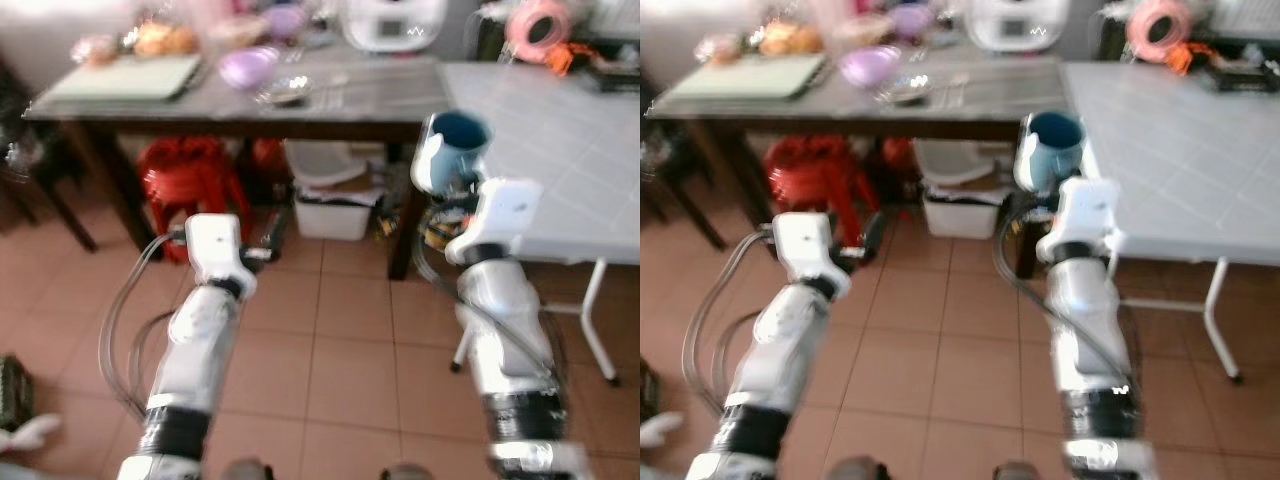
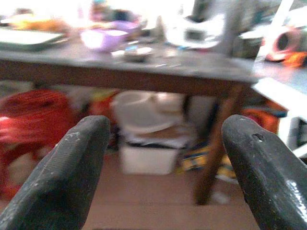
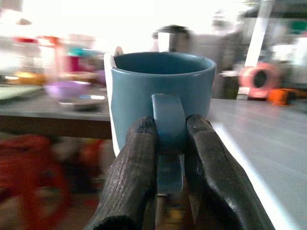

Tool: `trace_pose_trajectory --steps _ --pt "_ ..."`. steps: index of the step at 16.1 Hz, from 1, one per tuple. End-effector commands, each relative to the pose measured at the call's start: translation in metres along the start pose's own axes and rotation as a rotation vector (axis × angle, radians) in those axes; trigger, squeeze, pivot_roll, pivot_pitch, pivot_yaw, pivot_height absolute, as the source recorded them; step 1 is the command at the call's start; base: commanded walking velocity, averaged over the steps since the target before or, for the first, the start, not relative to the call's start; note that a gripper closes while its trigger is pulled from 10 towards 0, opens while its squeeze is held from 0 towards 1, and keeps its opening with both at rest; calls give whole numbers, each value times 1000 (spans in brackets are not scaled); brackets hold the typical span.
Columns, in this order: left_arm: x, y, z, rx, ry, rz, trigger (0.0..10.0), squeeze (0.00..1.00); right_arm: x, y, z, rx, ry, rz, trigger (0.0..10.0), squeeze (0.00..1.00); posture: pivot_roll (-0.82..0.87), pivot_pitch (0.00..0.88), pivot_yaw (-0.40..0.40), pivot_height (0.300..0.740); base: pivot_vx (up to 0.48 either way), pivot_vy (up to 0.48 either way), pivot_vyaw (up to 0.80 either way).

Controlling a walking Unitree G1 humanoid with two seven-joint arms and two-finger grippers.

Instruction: Setting the table

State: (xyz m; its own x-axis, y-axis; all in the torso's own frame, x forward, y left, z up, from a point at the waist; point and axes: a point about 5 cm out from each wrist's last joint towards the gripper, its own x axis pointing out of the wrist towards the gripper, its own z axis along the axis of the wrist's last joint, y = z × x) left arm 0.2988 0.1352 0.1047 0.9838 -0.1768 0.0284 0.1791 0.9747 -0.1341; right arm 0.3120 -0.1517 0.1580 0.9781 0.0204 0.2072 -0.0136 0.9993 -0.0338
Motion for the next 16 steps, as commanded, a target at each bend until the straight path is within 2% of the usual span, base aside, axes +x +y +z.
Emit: trace_pose_trajectory --steps 1,3,6,9,14,16 --pt "3 -3 4 9 -14 -10 10000 0 1 -6 8 -16 -36 -15 10000 0 -32 0 40 740 0 480 0" --pt "3 0 8 30 -49 21 10000 0 -3 -9 6 -20 -29 -18 10000 0 -32 0 41 740 0 240 0" --pt "0 4 6 40 -40 13 10000 0 -8 -14 -2 -33 -1 -29 10000 0 -34 0 45 740 0 0 0" --pt "-1 5 7 43 -54 19 10000 0 -8 -15 -3 -49 8 -30 10000 0 -39 0 44 740 396 0 0" --pt "-1 3 8 46 -62 13 10000 0 -7 -16 -4 -33 16 -40 10000 0 -38 0 41 740 350 0 590" --pt "-1 3 8 42 -65 11 10000 0 -7 -16 -4 -32 18 -40 10000 0 -39 0 39 740 480 0 0"
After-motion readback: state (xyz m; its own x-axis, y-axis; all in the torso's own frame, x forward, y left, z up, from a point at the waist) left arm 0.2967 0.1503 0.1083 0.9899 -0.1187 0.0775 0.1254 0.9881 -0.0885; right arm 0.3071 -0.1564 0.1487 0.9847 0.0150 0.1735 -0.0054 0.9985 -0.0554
